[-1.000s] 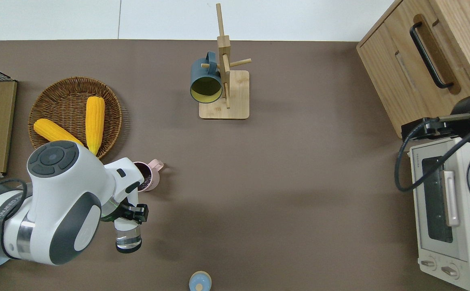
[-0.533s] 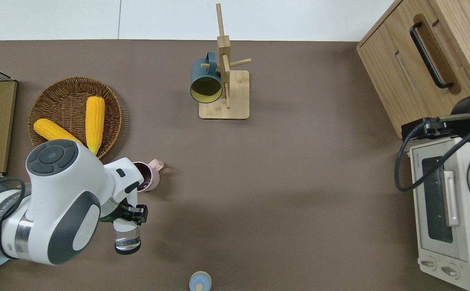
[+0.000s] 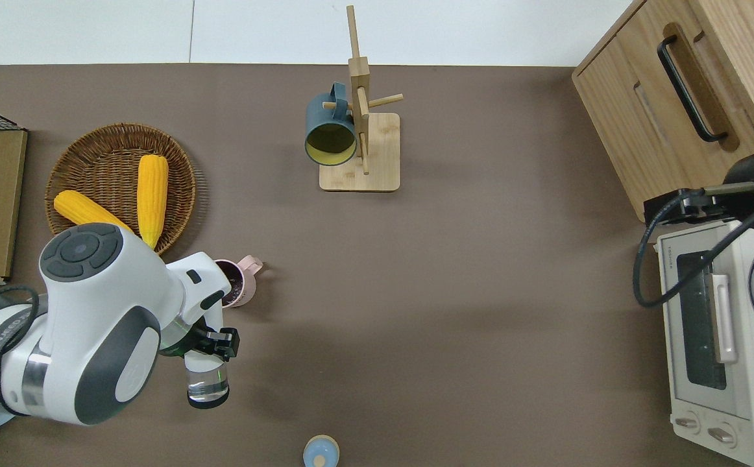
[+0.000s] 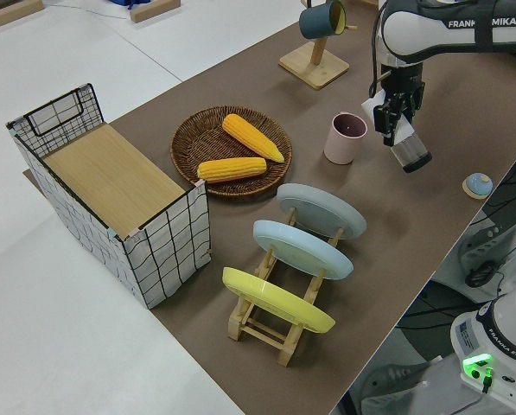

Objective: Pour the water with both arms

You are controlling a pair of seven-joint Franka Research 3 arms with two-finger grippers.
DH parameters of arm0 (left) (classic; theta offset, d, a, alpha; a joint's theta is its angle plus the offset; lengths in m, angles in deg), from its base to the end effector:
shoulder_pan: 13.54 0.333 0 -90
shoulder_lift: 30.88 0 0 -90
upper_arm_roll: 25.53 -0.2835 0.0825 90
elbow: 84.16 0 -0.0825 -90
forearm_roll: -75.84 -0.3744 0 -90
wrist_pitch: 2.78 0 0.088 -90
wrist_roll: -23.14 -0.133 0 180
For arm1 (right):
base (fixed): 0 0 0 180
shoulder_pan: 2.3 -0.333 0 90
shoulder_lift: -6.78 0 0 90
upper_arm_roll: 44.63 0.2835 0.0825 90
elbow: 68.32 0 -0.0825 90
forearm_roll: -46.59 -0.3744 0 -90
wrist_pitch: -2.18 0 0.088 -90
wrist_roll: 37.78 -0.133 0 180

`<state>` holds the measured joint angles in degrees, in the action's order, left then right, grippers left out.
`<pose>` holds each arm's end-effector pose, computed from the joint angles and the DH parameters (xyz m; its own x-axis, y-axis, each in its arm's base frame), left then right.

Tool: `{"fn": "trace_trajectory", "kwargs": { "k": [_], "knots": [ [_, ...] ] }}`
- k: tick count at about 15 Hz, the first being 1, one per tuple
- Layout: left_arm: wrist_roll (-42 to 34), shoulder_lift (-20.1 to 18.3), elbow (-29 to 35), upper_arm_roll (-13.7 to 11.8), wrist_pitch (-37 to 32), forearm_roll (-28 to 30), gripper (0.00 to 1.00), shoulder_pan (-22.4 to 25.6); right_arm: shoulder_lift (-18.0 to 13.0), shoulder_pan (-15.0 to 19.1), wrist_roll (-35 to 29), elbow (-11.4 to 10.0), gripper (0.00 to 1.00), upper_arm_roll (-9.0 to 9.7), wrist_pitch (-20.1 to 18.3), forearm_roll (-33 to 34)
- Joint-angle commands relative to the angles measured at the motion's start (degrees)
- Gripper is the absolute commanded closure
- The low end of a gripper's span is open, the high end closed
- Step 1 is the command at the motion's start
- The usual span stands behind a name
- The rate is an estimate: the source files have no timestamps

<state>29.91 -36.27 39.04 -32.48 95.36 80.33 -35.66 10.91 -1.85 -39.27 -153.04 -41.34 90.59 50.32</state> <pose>0.4449 -0.1302 0.3665 0.9305 -0.1237 -0.3449 -0.1170 -0.9923 0.0402 0.5621 0.0180 0.5665 0.9997 0.0217 -0.0059 0.0220 -0.9979 0.0611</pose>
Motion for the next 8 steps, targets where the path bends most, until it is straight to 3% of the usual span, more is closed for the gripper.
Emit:
{"fn": "trace_trajectory", "kwargs": {
  "k": [1,8],
  "knots": [
    [-0.3,-0.6,-1.5,-0.3,-2.3,0.8,1.00,-0.2,-0.4,0.5,1.1,0.0,0.013,0.40,0.0,-0.4],
    [-0.3,-1.5,-0.6,-0.3,-1.4,0.8,1.00,-0.2,-0.4,0.5,1.1,0.0,0.011,0.40,0.0,-0.4]
  ]
}}
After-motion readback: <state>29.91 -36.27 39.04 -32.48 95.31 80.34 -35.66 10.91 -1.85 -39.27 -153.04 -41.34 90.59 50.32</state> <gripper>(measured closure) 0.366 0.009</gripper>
